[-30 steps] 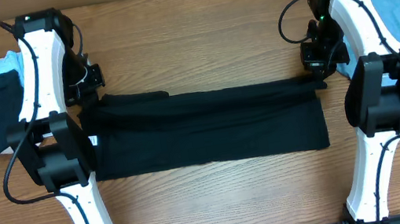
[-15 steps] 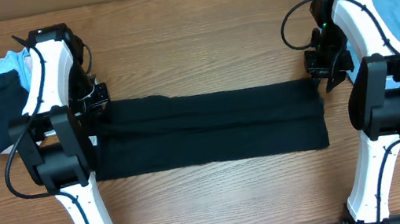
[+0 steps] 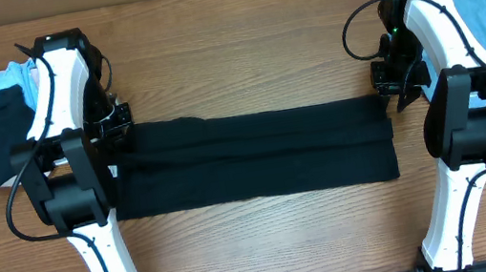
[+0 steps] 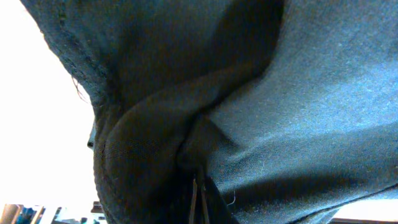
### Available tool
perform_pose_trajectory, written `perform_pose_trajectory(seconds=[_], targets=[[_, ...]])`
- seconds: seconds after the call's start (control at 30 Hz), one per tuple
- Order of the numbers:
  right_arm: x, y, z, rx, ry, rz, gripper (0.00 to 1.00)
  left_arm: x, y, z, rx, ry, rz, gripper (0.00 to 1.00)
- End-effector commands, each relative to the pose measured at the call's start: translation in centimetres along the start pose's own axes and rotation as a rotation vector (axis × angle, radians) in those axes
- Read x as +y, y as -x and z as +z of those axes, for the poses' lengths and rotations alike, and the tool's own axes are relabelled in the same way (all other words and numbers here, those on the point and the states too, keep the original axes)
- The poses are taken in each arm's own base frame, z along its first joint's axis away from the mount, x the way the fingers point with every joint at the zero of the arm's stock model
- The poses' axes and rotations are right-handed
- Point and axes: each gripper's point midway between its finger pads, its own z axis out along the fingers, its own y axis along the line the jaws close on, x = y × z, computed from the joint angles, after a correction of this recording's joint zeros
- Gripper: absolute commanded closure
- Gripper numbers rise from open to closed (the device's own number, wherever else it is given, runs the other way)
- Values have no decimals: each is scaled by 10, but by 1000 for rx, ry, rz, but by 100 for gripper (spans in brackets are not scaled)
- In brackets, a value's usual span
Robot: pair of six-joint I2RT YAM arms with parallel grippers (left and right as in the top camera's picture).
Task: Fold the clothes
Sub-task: 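Fold the top edge down toward the bottom edge with both grippers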
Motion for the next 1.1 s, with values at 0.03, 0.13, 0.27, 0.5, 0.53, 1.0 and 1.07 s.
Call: perform_pose_trajectory(seconds=[0.03, 0.13, 0.27, 0.5, 0.53, 1.0, 1.07], targets=[[-1, -3, -9, -26, 10, 5, 69, -3, -5, -4, -4, 4, 43, 96], [-1, -3, -9, -26, 9, 5, 70, -5, -9, 2, 16, 26, 55, 96], [-2, -2, -9, -29, 6, 4, 69, -4, -19, 15, 68, 74, 66, 96], [-2, -2, -9, -32, 6, 1, 69, 8, -32, 32, 135, 165, 48, 96], [-2, -2, -9, -32, 6, 1, 69, 11, -33, 33, 143, 179, 48, 93], [-4, 0, -9, -39, -8, 1, 69, 41, -31, 32, 119, 338, -70, 62], [-5, 1, -9, -42, -11, 1, 69, 39, -30, 27, 98, 328, -72, 64]])
